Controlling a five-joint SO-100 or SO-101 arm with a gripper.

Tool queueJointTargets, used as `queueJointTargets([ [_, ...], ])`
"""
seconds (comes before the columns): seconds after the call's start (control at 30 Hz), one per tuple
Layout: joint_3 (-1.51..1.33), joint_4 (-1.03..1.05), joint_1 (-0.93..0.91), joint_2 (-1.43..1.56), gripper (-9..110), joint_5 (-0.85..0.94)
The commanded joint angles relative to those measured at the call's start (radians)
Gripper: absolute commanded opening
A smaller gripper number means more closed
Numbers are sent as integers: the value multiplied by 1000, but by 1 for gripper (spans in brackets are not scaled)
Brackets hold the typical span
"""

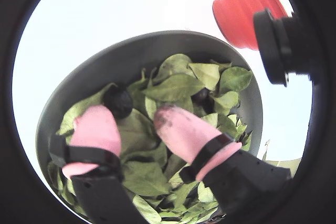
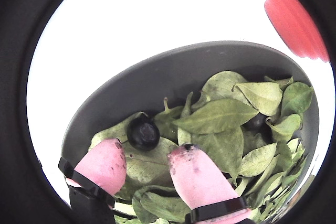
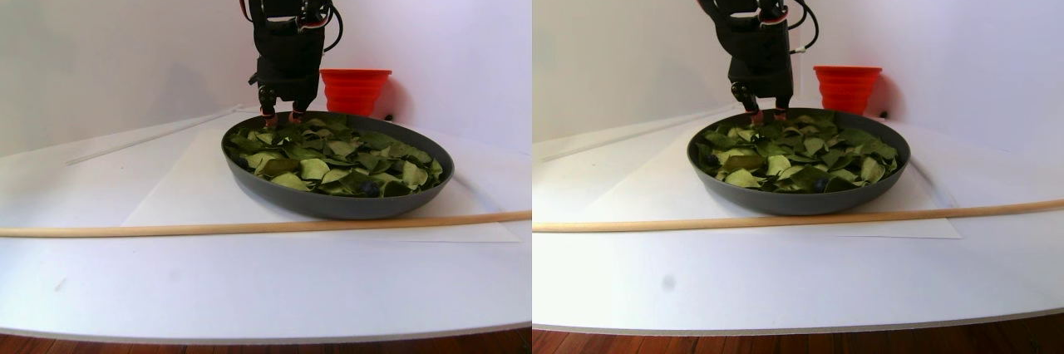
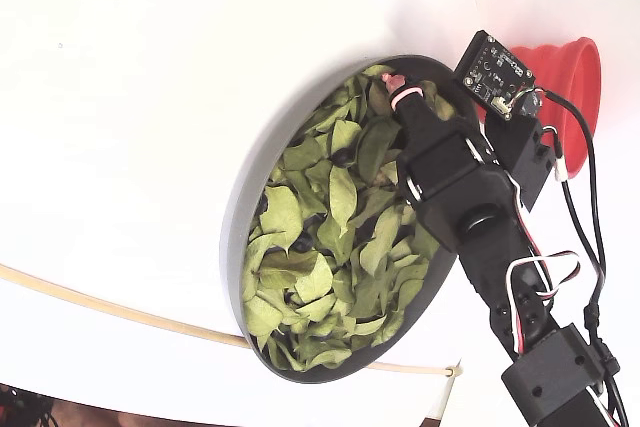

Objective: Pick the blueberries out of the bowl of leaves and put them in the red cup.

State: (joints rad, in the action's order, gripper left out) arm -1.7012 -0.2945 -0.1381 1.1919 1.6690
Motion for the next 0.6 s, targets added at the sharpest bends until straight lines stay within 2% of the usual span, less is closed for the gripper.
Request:
queueJointTargets([
  [0.0,52,-26,-5,28,16,-11],
  [0.57,107,-49,-2,-31,16,-29],
])
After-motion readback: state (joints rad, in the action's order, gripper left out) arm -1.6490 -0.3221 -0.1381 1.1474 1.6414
